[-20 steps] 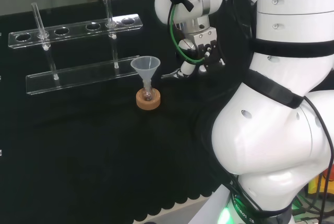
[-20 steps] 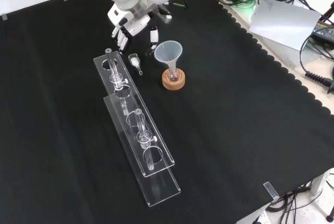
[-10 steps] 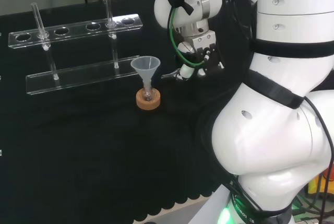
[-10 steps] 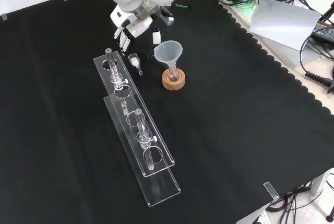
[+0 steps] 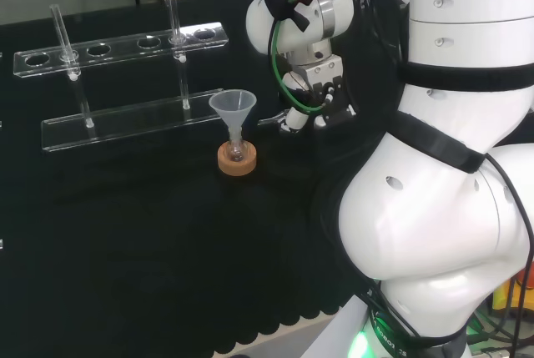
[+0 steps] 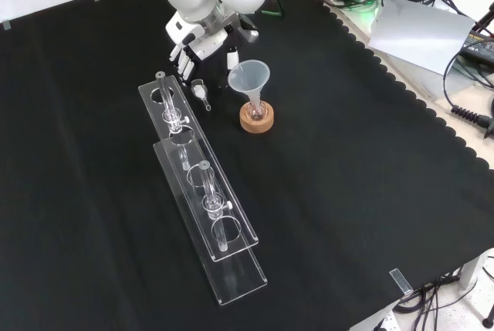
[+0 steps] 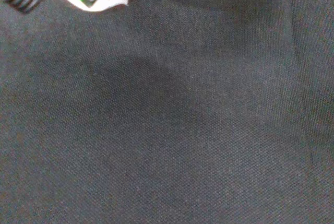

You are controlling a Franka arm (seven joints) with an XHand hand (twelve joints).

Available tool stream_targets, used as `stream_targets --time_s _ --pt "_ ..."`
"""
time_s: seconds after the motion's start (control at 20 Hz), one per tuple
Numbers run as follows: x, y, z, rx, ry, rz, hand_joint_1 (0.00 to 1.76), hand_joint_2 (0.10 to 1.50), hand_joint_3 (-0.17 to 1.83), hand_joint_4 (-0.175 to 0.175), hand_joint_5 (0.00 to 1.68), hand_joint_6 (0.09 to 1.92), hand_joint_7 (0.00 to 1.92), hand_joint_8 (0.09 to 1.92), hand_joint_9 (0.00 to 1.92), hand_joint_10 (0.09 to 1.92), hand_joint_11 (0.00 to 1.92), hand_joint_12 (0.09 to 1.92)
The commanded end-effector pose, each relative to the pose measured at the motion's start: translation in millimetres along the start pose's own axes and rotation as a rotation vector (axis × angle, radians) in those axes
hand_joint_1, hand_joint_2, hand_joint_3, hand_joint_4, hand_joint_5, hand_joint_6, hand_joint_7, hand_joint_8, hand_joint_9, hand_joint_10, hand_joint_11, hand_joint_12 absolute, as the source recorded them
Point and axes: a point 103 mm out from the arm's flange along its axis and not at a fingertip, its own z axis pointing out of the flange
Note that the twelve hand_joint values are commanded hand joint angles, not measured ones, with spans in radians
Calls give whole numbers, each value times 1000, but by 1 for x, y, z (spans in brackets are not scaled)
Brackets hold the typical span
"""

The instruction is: Pick up the weighing funnel.

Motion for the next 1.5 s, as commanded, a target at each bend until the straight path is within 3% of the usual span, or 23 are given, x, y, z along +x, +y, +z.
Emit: stream_targets --time_s 0.05,0.2,0.35,1.5 --pt "1 1 1 -5 -7 0 854 596 696 -56 585 344 573 780 774 580 419 1304" --pt "0 3 3 -5 9 1 860 598 693 -57 528 532 589 784 783 584 434 1297" --pt "0 5 6 -7 1 6 864 600 694 -58 521 601 601 787 793 587 451 1300" --pt "-6 12 12 -23 21 -5 878 605 694 -58 529 707 628 794 819 588 472 1294"
